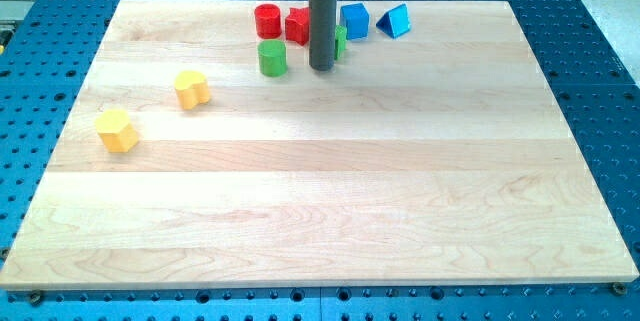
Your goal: Move the green star in between the yellow blocks
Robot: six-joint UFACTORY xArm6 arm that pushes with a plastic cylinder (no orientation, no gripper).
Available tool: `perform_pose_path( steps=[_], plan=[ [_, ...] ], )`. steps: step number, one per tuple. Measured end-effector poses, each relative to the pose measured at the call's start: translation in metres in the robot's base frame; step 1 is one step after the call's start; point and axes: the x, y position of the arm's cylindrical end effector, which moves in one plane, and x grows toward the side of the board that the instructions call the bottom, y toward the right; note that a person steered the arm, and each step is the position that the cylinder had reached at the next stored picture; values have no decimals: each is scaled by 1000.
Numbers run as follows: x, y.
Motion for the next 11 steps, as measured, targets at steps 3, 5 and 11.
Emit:
perform_pose_path(
  steps=[3,5,11],
  plan=[
    [0,-9],
    [0,-15],
    [-22,-140]
  ],
)
